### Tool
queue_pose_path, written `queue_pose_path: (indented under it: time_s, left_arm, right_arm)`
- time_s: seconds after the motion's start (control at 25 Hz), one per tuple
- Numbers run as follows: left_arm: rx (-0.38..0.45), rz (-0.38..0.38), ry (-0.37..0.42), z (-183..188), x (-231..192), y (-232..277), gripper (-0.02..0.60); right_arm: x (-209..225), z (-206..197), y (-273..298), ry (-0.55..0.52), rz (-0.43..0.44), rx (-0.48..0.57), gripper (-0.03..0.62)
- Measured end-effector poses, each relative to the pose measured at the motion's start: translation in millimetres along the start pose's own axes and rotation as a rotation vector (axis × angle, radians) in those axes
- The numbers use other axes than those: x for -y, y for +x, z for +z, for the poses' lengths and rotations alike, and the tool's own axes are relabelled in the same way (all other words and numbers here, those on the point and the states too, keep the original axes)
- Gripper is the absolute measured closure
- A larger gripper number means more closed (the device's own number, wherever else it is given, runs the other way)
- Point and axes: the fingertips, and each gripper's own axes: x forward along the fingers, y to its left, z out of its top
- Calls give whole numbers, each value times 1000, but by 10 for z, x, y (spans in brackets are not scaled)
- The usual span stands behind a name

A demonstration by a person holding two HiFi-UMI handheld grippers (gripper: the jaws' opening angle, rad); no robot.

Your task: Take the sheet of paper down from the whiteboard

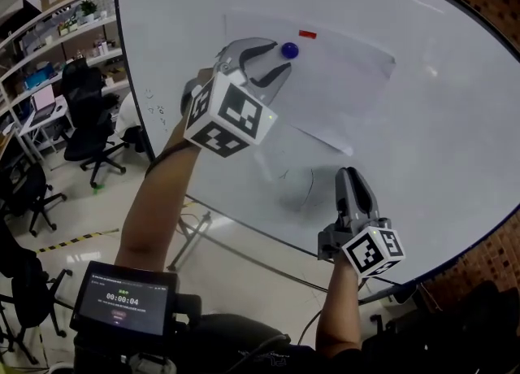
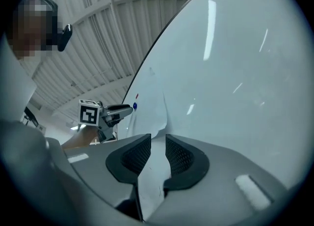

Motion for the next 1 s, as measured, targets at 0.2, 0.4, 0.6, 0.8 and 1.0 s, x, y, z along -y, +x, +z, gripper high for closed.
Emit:
queue_pose_path:
  time_s: [0.2,0.4,0.6,0.8,1.0]
  left_arm:
    - [22,-13,1,54,37,-9,426]
    - [15,-58,16,81,104,27,428]
    - [3,-82,18,71,165,42,430]
    - [13,-75,-6,110,140,32,433]
    - [20,-68,-36,135,156,43,440]
  right_arm:
    - [31,69,-18,32,21,22,481]
    - [69,133,-21,43,18,23,463]
    - [1,210,-8,22,28,20,447]
    - [-11,271,42,-3,30,14,441]
    - [3,251,96,-25,16,-15,433]
